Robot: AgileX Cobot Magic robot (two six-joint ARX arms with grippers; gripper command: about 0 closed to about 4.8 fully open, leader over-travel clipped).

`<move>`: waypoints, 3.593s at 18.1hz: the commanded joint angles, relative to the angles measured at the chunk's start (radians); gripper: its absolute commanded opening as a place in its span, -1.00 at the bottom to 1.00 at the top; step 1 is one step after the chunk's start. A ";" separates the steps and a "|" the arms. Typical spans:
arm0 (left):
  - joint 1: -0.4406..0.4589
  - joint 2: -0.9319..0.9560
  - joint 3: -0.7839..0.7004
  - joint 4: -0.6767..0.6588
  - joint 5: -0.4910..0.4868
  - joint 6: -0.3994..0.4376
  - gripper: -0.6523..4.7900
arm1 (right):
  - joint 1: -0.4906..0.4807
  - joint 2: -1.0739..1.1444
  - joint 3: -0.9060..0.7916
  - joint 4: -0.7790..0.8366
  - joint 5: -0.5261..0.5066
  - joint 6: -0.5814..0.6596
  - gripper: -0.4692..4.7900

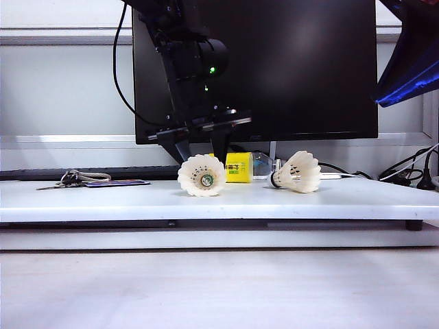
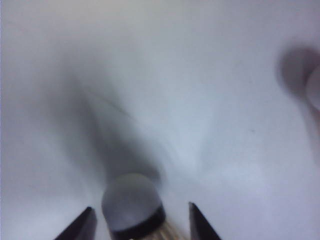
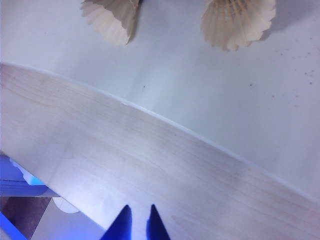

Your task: Stack the badminton balls on the table vertically.

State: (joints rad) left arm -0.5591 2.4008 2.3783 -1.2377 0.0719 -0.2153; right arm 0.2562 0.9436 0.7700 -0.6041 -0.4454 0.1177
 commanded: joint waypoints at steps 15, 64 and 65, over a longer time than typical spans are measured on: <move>-0.005 0.012 0.007 0.040 0.004 0.007 -0.12 | 0.000 -0.001 0.005 0.005 0.000 -0.013 -0.62; 0.001 -0.198 0.010 0.447 0.161 0.089 -0.35 | 0.000 0.003 -0.016 0.008 0.093 -0.021 -0.62; 0.001 -0.209 0.010 0.460 0.161 0.095 -0.35 | 0.000 0.003 -0.016 0.010 0.104 -0.021 -0.62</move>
State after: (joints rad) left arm -0.5564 2.2059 2.3840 -0.8066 0.2279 -0.1291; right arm 0.2558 0.9478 0.7521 -0.6109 -0.3576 0.1020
